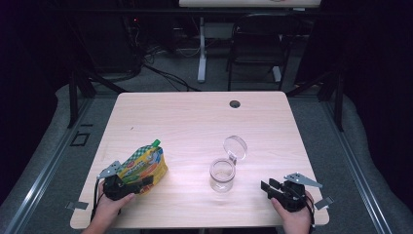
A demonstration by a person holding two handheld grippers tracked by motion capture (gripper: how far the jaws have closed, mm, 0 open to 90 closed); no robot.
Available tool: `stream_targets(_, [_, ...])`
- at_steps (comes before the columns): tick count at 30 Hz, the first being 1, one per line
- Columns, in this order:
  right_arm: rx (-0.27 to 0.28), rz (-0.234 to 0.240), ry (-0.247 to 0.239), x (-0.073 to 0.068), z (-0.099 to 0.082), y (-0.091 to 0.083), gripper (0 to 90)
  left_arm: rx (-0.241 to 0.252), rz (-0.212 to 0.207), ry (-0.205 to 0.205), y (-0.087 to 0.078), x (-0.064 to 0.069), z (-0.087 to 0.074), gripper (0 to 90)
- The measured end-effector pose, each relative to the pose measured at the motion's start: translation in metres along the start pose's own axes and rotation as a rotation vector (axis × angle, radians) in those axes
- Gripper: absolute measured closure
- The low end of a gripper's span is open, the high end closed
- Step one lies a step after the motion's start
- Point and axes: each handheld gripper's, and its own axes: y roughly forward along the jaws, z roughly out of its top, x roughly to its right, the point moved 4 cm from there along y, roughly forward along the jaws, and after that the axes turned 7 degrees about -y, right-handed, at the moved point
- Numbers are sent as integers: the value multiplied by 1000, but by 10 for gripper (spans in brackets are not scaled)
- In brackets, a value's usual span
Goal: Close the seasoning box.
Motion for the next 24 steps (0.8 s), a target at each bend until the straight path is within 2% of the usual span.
stream_targets(4, [-4,-4,-3,0,0,0,584,6,13,-3,3,0,2,508])
stream_targets(6, [-4,-4,-3,0,0,0,584,11,39,15,5,2,2,535])
stream_targets(7, [-2,-1,-2,0,0,0,584,-6,34,27,4,2,2,553])
stream_targets(13, [-1,-2,1,0,0,0,584,-5,56,36,3,3,3,602])
stream_targets(24, [2,-1,1,0,0,-1,584,-12,75,42,1,3,3,624])
